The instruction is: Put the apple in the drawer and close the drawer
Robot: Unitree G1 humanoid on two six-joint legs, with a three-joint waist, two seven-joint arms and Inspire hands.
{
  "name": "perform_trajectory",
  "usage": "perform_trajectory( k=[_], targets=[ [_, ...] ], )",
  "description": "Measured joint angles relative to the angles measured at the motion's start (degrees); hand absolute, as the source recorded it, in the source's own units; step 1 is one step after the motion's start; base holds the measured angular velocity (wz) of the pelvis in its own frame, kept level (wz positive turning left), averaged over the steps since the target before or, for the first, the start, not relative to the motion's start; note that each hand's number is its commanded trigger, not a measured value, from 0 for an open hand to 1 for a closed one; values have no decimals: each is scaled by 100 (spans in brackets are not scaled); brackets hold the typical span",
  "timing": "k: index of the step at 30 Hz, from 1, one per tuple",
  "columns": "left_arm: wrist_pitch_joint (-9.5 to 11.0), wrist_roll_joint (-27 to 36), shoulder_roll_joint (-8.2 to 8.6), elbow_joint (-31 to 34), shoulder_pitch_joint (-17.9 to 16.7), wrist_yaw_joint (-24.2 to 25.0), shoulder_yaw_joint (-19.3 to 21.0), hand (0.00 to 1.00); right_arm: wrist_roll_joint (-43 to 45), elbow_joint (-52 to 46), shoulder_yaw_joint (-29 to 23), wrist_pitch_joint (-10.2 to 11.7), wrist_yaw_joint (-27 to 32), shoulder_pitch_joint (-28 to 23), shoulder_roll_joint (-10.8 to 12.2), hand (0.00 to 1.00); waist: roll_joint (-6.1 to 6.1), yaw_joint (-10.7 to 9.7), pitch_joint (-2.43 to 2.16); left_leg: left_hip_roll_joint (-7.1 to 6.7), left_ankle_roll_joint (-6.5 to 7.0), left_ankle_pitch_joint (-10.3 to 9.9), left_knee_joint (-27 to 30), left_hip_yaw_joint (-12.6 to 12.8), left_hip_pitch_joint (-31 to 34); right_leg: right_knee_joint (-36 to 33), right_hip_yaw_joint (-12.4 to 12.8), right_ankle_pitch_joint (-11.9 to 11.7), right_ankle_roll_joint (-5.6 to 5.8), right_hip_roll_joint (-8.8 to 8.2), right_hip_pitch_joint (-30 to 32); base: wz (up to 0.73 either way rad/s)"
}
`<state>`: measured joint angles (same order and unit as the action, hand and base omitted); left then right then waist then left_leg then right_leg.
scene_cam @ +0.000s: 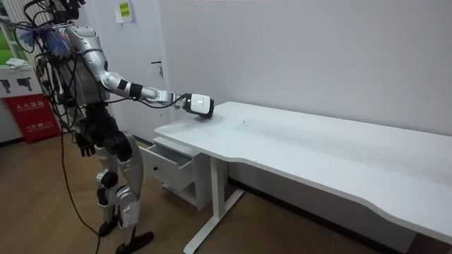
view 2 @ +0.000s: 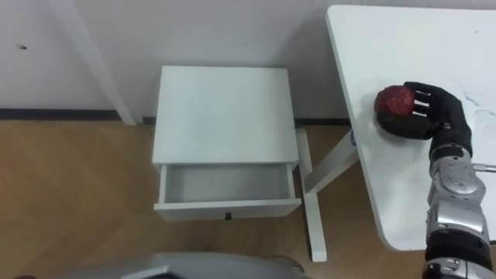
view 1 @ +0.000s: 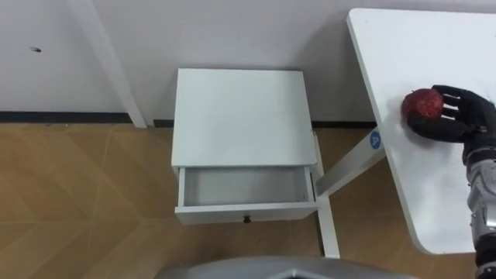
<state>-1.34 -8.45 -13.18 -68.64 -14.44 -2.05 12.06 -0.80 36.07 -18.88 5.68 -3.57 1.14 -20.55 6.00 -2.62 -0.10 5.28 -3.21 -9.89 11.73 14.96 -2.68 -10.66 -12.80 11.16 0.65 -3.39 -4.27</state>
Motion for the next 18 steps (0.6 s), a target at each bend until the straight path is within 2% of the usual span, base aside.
perform_trajectory(
  k=[12,18],
  targets=[
    [2,-1,-1,9,3,-24,-5,0,74,0,33,-23,36,-1,0,100,10,0,5,-10,1,0,2,-67,15,6,-81,1,1,-10,-21,2],
    [3,-4,-14,11,117,36,-53,0,283,-185,241,-26,3,5,-5,100,2,16,2,1,3,-2,112,-92,101,-8,-145,1,-1,-27,14,3]
  ],
)
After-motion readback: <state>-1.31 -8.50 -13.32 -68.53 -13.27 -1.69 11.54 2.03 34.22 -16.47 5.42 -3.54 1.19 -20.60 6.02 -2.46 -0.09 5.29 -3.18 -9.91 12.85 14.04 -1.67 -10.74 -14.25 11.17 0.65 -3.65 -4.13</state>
